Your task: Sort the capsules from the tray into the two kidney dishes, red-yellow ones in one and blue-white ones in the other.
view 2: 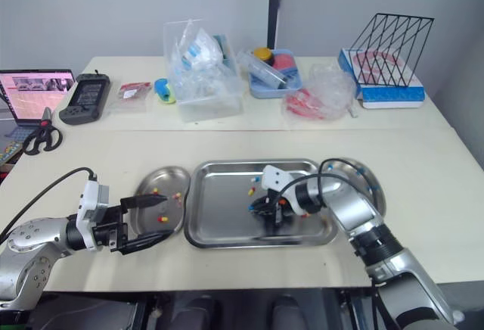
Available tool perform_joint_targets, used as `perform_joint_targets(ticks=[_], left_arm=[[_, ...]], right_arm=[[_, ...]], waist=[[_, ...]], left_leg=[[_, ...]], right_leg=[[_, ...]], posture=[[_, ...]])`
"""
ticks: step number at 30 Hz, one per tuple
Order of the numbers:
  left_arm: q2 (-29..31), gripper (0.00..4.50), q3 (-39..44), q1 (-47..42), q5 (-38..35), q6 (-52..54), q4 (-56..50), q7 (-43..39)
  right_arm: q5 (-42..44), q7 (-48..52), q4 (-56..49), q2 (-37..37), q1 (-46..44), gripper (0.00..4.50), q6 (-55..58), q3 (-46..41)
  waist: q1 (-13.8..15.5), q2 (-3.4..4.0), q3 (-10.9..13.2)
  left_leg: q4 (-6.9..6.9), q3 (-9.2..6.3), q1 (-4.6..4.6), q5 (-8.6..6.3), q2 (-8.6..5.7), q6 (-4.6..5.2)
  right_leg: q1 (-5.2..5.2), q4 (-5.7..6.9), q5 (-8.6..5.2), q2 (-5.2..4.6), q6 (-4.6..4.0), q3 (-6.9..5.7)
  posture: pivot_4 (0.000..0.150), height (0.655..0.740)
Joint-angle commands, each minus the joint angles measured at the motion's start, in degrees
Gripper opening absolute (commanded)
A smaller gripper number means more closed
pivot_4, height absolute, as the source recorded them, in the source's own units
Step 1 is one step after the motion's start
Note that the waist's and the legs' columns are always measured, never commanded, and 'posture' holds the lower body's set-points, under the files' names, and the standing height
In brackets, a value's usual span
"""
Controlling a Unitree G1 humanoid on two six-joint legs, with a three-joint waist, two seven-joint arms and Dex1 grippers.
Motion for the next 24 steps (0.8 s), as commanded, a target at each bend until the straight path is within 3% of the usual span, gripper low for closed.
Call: perform_joint_targets(ticks=[1, 5, 10, 14, 19, 24], left_arm=[[0.41, 4.50, 0.52, -0.91, -1.54, 0.55, -1.94, 0.28], [0.31, 4.50, 0.38, -1.16, -1.55, 0.95, -2.11, 0.29], [0.35, 4.50, 0.21, -1.57, -1.59, 1.08, -1.56, 0.03], [0.19, 4.50, -0.26, -2.35, -1.43, 0.88, -0.64, 0.09], [0.07, 4.50, -0.83, -3.08, -1.34, 0.58, 0.19, -0.09], [0.13, 4.50, -0.89, -3.09, -1.58, 0.53, -0.07, -0.09]], right_arm=[[-0.60, -0.04, -1.61, -0.50, 0.71, 0.05, 0.38, -0.85], [4.43, -1.17, -9.18, -2.56, 2.41, 0.05, 4.42, -7.57], [17.10, -5.47, -22.71, -10.28, 11.34, 0.05, 18.15, -30.68], [19.71, -9.51, -23.61, -14.41, 19.65, 0.05, 23.19, -44.13], [17.70, -12.73, -21.96, -15.73, 28.91, 0.05, 22.58, -49.58], [16.72, -16.10, -20.44, -14.26, 33.43, 0.05, 21.08, -48.50]], waist=[[0.01, 0.00, 0.00], [0.21, 0.01, 0.01], [1.06, 0.02, 0.02], [1.16, 0.01, 0.01], [0.45, 0.03, 0.01], [0.13, 0.03, 0.01]], left_leg=[[0.00, 0.00, 0.00, 0.00, 0.00, 0.00], [0.00, -0.02, -0.03, 0.00, 0.00, 0.00], [0.02, -0.21, -0.32, 0.00, -0.04, 0.00], [-0.01, 0.02, -0.17, -0.01, -0.03, 0.02], [-0.02, 0.17, 0.02, -0.01, -0.01, 0.02], [-0.01, 0.18, 0.07, -0.01, -0.01, 0.03]], right_leg=[[0.00, 0.00, 0.00, 0.00, 0.00, 0.00], [-0.03, 0.00, 0.00, -0.01, 0.00, 0.00], [-0.25, -0.02, 0.00, -0.06, 0.00, -0.01], [-0.07, -0.05, 0.00, -0.02, 0.00, -0.04], [0.11, -0.01, 0.00, 0.01, 0.00, 0.01], [0.21, -0.04, 0.00, 0.00, 0.00, 0.01]], posture=[[0.150, 0.7275], [0.150, 0.7275], [0.150, 0.7275], [0.150, 0.7275], [0.150, 0.7275], [0.150, 0.7275]])
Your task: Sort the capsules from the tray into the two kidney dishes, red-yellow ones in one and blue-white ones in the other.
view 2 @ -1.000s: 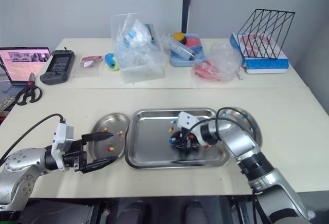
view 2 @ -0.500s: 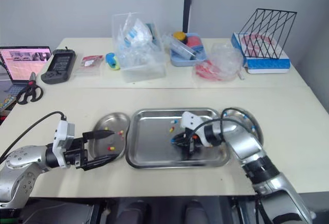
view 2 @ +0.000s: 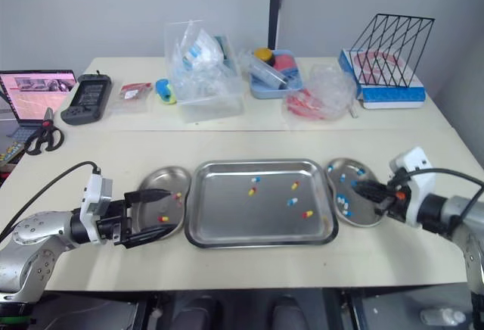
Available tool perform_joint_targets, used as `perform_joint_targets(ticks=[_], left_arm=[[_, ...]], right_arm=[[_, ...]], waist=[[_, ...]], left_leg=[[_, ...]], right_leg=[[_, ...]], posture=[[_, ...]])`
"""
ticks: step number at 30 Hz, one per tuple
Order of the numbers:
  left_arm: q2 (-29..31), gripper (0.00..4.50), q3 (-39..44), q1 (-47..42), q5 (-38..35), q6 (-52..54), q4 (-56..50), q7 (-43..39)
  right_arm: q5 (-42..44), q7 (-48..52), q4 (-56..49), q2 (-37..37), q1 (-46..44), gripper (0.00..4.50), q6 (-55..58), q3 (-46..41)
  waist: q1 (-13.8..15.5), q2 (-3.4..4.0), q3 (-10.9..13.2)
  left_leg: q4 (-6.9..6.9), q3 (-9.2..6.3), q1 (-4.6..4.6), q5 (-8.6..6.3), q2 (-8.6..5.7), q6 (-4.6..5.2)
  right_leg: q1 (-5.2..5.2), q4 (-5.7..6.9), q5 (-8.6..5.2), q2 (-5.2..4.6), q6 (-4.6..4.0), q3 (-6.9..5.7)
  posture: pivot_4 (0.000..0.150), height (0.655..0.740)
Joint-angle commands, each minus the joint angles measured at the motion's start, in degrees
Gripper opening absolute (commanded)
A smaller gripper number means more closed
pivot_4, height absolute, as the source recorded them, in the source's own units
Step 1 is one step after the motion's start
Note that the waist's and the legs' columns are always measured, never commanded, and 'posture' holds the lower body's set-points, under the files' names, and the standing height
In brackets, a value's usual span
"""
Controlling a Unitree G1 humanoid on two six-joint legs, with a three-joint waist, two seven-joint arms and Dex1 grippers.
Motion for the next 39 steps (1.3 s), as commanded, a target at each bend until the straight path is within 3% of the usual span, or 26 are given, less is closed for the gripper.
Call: perform_joint_targets(ticks=[1, 13, 26, 34, 39], left_arm=[[0.15, 4.50, 0.45, -0.38, -0.88, -0.29, -1.36, -0.27], [0.37, 4.50, 1.02, -0.19, -1.26, -0.04, -1.81, 0.08], [0.59, 4.50, 1.10, -0.10, -1.55, 0.19, -1.94, 0.56], [1.40, 4.50, 2.57, -0.31, -2.30, 1.48, -1.05, 1.20], [1.39, 4.50, 9.80, 0.13, -4.09, 2.92, 1.30, 5.43]], right_arm=[[-0.98, -2.27, 0.72, 0.30, 1.19, 0.05, -1.77, 0.02], [-1.39, -3.97, 3.76, -0.03, 0.54, 0.05, -3.83, 2.58], [-0.04, -4.21, 3.71, -0.59, -0.09, 4.45, -5.75, 1.03], [6.59, -1.66, -1.58, 3.05, 2.37, 4.48, -9.73, -6.26], [9.00, 0.07, -4.39, 6.01, 8.57, 4.48, -15.09, -13.44]], waist=[[-0.05, 0.01, 0.00], [0.07, 0.01, 0.00], [0.11, 0.01, 0.01], [0.09, 0.01, 0.01], [0.35, 0.01, 0.01]], left_leg=[[0.00, 0.00, 0.01, 0.00, 0.00, 0.00], [0.01, -0.01, 0.02, 0.00, 0.00, 0.00], [0.01, -0.01, 0.01, 0.00, 0.00, 0.00], [0.01, -0.02, 0.02, 0.00, 0.01, 0.00], [0.01, -0.05, 0.00, 0.00, 0.01, 0.00]], right_leg=[[0.00, 0.00, 0.00, 0.00, 0.00, 0.01], [0.04, -0.02, 0.00, 0.00, 0.00, -0.01], [0.04, -0.03, 0.00, 0.00, 0.00, -0.01], [0.04, -0.02, 0.00, 0.00, 0.00, -0.01], [0.06, -0.04, 0.00, 0.00, 0.01, -0.04]], posture=[[0.150, 0.7275], [0.150, 0.7275], [0.150, 0.7275], [0.150, 0.7275], [0.150, 0.7275]])
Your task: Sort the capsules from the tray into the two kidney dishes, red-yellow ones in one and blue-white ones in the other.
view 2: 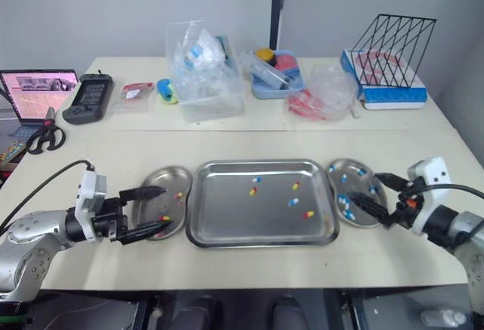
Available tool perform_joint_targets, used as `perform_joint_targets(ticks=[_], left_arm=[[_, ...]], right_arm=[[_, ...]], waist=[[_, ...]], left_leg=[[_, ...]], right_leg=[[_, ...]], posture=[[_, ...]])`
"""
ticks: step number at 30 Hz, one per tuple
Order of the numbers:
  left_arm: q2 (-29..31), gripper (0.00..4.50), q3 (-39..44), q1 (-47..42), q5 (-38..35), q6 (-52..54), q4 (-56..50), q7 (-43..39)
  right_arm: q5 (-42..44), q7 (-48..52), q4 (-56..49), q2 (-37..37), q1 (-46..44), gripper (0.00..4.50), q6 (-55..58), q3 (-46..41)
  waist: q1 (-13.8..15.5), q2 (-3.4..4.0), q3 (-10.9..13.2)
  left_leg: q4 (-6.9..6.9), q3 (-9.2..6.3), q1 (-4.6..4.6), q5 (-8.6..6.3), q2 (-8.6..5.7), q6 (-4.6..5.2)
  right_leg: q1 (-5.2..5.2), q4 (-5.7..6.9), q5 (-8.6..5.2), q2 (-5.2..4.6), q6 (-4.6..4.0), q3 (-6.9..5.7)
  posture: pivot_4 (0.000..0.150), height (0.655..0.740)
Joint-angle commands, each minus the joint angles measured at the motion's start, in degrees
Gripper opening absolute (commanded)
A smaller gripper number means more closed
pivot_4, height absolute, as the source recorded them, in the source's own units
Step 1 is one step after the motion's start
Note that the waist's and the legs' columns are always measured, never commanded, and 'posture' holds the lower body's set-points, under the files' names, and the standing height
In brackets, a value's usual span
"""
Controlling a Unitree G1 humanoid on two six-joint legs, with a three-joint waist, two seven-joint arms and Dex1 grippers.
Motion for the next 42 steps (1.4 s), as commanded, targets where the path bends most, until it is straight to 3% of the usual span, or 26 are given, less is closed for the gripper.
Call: perform_joint_targets(ticks=[1, 9, 16, 42], left_arm=[[0.95, 4.50, 8.04, 0.71, -1.36, -0.02, 2.15, 3.46], [1.80, 4.50, 17.94, 6.65, 1.78, -3.66, 10.00, 6.32], [2.35, 4.50, 22.57, 7.84, 4.56, -9.06, 19.52, 6.88], [2.03, 4.50, 20.37, 7.85, 3.68, -7.25, 16.01, 6.36]], right_arm=[[2.47, 0.29, -2.13, 2.69, 4.07, 4.48, -5.44, -8.23], [4.47, 0.47, -0.37, 7.46, 14.13, 4.48, -8.92, -14.51], [1.69, 1.13, 5.75, 5.95, 15.31, 4.48, -14.14, -13.68], [2.30, 1.09, 7.52, 3.38, 13.04, 4.48, -14.88, -10.31]], waist=[[0.02, 0.00, 0.00], [-0.24, 0.00, 0.00], [-0.15, 0.01, 0.00], [-0.20, 0.01, -0.01]], left_leg=[[-0.01, 0.00, 0.01, 0.00, 0.00, 0.00], [-0.08, 0.03, 0.15, 0.00, 0.02, 0.00], [-0.09, 0.06, 0.19, 0.00, 0.00, 0.00], [-0.09, 0.04, 0.18, 0.00, 0.02, 0.00]], right_leg=[[0.00, 0.00, 0.00, 0.00, 0.00, 0.00], [0.06, -0.01, 0.00, 0.00, 0.00, 0.05], [0.12, -0.02, 0.00, -0.01, 0.00, 0.05], [0.11, -0.01, 0.00, -0.02, 0.00, 0.05]], posture=[[0.150, 0.7275], [0.150, 0.7275], [0.150, 0.7275], [0.150, 0.7275]])
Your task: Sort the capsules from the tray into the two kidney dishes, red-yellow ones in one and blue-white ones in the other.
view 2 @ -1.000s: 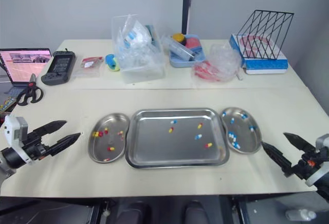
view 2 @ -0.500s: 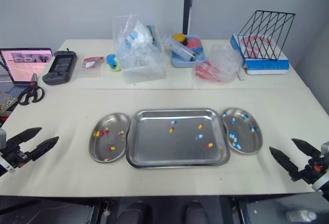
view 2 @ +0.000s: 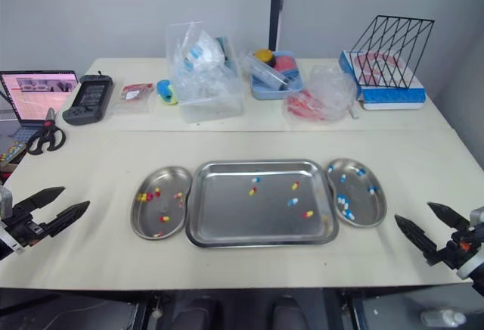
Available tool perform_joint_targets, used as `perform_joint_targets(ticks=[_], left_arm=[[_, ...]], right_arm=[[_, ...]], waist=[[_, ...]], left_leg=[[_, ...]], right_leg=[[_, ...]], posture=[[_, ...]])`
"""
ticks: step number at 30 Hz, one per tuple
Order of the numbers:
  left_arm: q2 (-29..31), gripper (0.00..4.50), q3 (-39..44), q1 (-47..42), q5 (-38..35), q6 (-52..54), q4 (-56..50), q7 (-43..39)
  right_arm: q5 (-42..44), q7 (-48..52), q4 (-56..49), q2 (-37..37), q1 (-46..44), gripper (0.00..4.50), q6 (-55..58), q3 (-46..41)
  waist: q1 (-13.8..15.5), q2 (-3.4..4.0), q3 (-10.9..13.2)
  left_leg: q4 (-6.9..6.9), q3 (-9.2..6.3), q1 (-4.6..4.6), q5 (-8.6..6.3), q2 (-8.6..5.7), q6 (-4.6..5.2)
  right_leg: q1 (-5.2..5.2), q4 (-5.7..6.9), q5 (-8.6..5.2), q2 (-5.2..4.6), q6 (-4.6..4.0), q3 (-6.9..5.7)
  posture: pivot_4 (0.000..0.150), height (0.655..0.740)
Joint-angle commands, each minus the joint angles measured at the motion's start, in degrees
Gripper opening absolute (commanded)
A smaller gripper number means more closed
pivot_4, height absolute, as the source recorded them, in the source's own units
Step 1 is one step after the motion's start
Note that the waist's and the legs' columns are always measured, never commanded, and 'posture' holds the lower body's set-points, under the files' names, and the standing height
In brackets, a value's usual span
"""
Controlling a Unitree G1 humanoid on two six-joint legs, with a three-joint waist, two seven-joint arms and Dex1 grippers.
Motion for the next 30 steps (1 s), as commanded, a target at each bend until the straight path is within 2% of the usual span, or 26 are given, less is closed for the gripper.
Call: perform_joint_targets(ticks=[1, 7, 16, 21, 30], left_arm=[[0.59, 4.50, 0.24, -0.53, -0.82, 0.45, -2.56, 0.21], [0.32, 4.50, -4.08, -2.69, -0.56, 2.37, -7.00, 0.41], [-3.12, 4.50, -19.73, -14.30, 0.22, 6.06, -14.65, 0.63], [-6.41, 4.50, -28.97, -19.70, 1.08, 7.93, -17.48, 0.20], [-15.06, 4.50, -39.82, -25.56, 4.96, 13.31, -17.13, 6.80]], right_arm=[[0.94, -0.12, -1.77, -1.66, -0.41, 4.48, 0.17, -0.78], [2.17, 0.93, -4.18, -3.39, -2.10, 4.48, 1.73, 1.96], [5.85, 5.36, -11.04, -8.27, -9.88, 4.48, 7.96, 12.62], [6.28, 8.17, -12.57, -10.17, -14.50, 4.48, 9.54, 19.10], [3.89, 11.13, -12.43, -10.48, -19.53, 4.48, 8.87, 27.62]], waist=[[0.01, 0.01, 0.00], [0.05, 0.00, 0.00], [0.01, 0.00, 0.00], [0.12, -0.01, 0.00], [0.12, -0.02, 0.01]], left_leg=[[0.00, 0.00, 0.00, 0.00, 0.00, 0.00], [0.01, 0.00, 0.00, 0.00, 0.00, 0.00], [0.04, -0.01, -0.03, 0.00, -0.02, -0.01], [0.12, -0.01, -0.12, 0.01, -0.04, -0.01], [0.17, -0.03, -0.16, 0.01, -0.06, -0.01]], right_leg=[[0.00, 0.00, 0.00, 0.00, 0.00, 0.00], [0.01, 0.01, 0.00, -0.01, 0.00, 0.00], [-0.01, 0.04, 0.00, 0.01, 0.00, -0.01], [-0.03, 0.03, 0.01, 0.01, 0.00, -0.03], [-0.04, 0.04, 0.01, 0.02, 0.01, -0.05]], posture=[[0.150, 0.7275], [0.150, 0.7275], [0.150, 0.7275], [0.150, 0.7275], [0.150, 0.7275]])
